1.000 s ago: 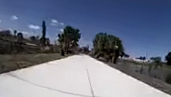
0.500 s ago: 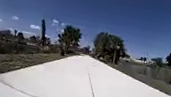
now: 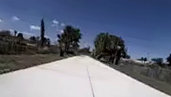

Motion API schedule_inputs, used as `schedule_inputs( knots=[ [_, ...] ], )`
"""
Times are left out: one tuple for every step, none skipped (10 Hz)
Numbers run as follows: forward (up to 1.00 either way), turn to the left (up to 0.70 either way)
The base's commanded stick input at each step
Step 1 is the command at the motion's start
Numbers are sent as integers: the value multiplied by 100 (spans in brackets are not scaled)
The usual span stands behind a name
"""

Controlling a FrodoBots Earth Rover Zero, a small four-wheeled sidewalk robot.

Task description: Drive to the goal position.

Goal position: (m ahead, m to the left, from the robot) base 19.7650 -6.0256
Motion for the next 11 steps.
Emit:
schedule_inputs(
  knots=[
    [70,0],
    [70,0],
    [70,4],
    [70,7],
    [70,1],
    [70,0],
    [70,0],
    [70,0],
    [70,0],
    [70,0],
    [70,0]
  ],
)
